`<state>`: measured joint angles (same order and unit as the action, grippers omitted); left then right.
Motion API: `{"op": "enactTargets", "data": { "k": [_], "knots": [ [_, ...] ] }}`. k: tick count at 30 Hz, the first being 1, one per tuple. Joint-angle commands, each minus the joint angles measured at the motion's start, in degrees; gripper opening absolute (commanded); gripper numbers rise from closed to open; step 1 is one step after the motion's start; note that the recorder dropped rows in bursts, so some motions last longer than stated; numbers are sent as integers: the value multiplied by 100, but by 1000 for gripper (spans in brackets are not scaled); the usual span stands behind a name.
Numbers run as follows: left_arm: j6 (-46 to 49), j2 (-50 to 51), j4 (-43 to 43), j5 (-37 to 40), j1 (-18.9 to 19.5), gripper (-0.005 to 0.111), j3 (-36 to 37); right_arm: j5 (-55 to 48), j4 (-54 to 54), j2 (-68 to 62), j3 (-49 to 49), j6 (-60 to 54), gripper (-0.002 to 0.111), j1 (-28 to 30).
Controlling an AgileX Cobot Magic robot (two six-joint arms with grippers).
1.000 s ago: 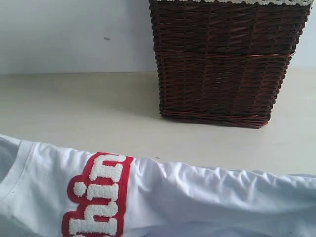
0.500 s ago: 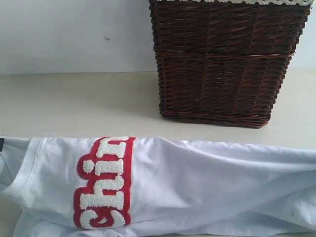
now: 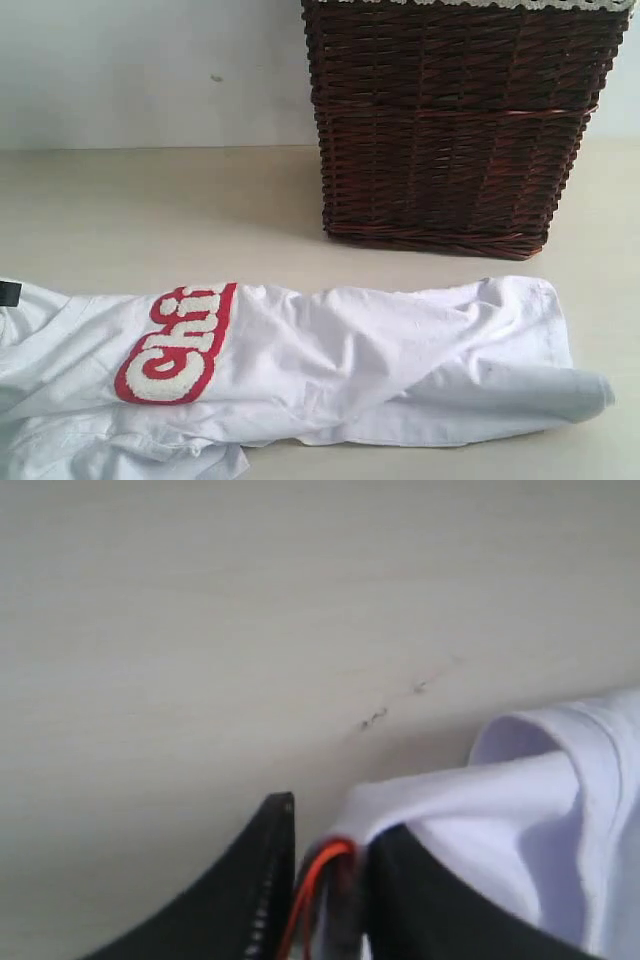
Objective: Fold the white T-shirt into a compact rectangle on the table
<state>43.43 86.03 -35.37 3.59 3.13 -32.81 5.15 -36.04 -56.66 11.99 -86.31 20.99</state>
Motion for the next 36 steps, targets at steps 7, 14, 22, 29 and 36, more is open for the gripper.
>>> {"op": "enactTargets", "data": {
  "k": [7, 14, 22, 29, 36],
  "knots": [
    [-29, 219, 22, -811, 14, 77, -211, -372, -10, -80, 531, 750, 45, 34],
    [-64, -349, 830, -1940, 14, 77, -446, -1954, -41, 75, 1254, 750, 44, 34],
    [-651, -2600, 1475, -1637, -184, 50, -575, -5381, -1046, 806, 1902, -619, 13, 34],
    [-662, -4843, -122, 398, -157, 16, -481, -4962, -1113, 2345, 1902, 181, 0, 34],
    [-652, -6574, -163, 1209, -157, 4, 738, -4938, -1004, 3975, 1902, 615, 0, 34]
  ]
}}
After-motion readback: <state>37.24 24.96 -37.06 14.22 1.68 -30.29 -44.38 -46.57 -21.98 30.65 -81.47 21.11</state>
